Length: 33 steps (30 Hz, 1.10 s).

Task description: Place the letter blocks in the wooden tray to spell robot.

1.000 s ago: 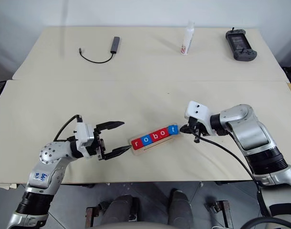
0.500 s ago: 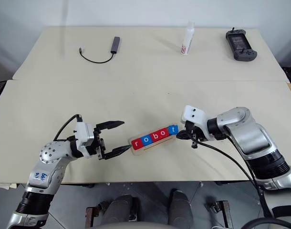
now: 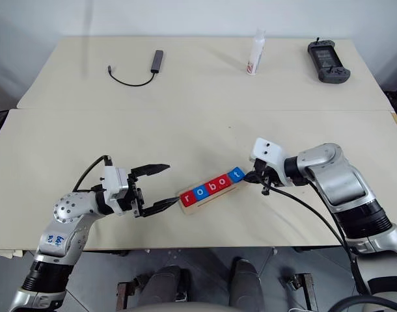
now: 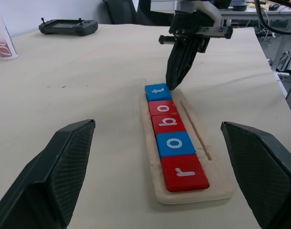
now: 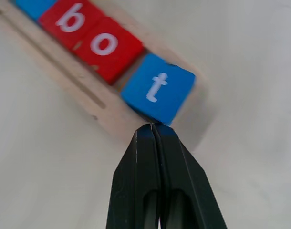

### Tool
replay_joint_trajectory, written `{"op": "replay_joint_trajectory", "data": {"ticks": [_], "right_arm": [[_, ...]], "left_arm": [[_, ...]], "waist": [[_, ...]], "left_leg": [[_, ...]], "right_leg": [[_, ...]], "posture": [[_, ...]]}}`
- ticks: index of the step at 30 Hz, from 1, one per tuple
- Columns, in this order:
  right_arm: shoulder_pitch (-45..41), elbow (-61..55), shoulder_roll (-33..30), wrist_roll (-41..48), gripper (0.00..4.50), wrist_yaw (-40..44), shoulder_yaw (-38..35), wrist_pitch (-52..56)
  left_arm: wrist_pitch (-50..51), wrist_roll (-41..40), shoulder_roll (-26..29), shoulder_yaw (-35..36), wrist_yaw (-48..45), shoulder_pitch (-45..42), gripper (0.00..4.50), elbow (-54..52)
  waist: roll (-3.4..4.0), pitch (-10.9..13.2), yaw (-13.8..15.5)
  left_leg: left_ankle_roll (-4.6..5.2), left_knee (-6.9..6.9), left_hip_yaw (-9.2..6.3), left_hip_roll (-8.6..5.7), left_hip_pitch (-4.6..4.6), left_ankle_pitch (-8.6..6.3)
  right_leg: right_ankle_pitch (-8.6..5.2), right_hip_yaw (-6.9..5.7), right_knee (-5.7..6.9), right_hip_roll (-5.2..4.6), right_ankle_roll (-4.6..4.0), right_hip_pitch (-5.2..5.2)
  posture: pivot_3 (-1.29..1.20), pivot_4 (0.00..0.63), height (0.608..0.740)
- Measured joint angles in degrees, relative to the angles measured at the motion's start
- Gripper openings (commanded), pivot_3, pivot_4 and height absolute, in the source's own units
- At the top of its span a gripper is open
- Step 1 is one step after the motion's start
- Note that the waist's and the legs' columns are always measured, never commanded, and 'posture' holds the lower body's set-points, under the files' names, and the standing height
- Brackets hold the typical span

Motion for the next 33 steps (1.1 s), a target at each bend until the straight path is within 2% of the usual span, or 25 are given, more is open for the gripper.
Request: {"op": "replay_joint_trajectory", "data": {"ticks": [13, 21, 33], "right_arm": [[0.0, 1.5, -2.7, -0.5, 0.04, 0.9, -0.7, -1.1], [-2.7, 7.2, 1.9, -2.8, 0.04, -3.2, -0.7, -4.5], [-1.5, 0.6, 2.3, -2.1, 0.04, 0.9, 0.6, -0.9]], "left_arm": [[1.4, 0.0, 0.0, 0.0, 0.5, 0.0, 4.5, -0.7], [1.7, 0.0, 0.0, -0.1, 0.6, -0.1, 4.5, -0.8], [1.7, 0.0, 0.0, 0.0, 0.9, 0.0, 4.5, -0.9]], "waist": [[0.0, 0.0, 0.0], [0.0, 0.0, -0.1], [0.0, 0.0, 0.0]], "left_leg": [[0.0, -0.01, 0.01, 0.0, -0.01, 0.0], [0.0, -0.08, 0.03, 0.0, -0.01, 0.0], [0.0, -0.08, 0.01, -0.01, -0.02, 0.0]], "right_leg": [[0.0, 0.0, -0.01, 0.0, 0.0, -0.02], [0.0, 0.0, -0.03, 0.0, 0.0, -0.04], [0.0, -0.01, -0.03, 0.0, 0.0, -0.03]], "posture": [[0.0, 0.15, 0.74], [0.0, 0.15, 0.74], [0.0, 0.15, 0.74]]}}
